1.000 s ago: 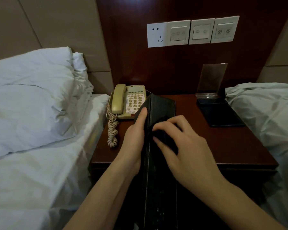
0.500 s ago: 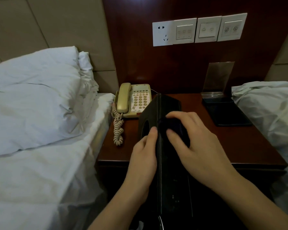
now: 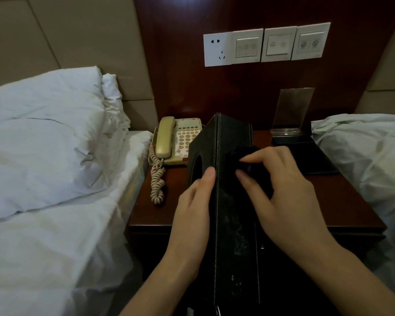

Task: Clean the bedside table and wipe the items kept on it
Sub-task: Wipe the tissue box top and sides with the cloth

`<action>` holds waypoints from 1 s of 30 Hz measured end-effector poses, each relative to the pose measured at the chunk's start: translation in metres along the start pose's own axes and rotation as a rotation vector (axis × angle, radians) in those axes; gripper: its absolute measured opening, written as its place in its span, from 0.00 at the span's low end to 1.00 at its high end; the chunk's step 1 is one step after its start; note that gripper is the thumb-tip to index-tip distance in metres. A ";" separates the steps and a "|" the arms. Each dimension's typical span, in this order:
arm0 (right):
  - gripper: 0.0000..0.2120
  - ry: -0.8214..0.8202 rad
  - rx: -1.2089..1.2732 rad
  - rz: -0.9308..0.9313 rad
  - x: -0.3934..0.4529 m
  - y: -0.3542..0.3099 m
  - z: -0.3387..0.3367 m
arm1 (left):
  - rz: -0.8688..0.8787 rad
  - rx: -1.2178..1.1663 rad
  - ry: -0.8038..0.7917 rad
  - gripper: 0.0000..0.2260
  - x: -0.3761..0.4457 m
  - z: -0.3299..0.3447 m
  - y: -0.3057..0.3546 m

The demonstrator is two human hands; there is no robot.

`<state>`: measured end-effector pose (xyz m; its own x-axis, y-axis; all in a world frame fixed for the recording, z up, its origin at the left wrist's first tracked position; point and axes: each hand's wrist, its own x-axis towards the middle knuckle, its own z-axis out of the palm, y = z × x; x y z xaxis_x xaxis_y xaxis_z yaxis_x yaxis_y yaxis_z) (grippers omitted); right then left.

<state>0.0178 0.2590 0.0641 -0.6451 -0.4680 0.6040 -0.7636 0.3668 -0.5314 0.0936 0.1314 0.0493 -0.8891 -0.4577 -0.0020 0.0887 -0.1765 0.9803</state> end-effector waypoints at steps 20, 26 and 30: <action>0.14 -0.193 0.015 -0.095 -0.007 -0.013 0.006 | -0.005 -0.100 0.135 0.17 0.010 -0.010 0.000; 0.12 -0.227 -0.018 -0.133 -0.017 -0.024 0.008 | -0.009 -0.113 0.172 0.17 0.007 -0.006 0.006; 0.13 -0.279 0.015 -0.163 -0.018 -0.024 0.008 | -0.009 -0.087 0.180 0.17 0.009 -0.009 0.010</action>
<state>0.0480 0.2518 0.0615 -0.4804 -0.7228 0.4968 -0.8545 0.2579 -0.4510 0.0904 0.1175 0.0568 -0.7961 -0.6028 -0.0532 0.1268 -0.2520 0.9594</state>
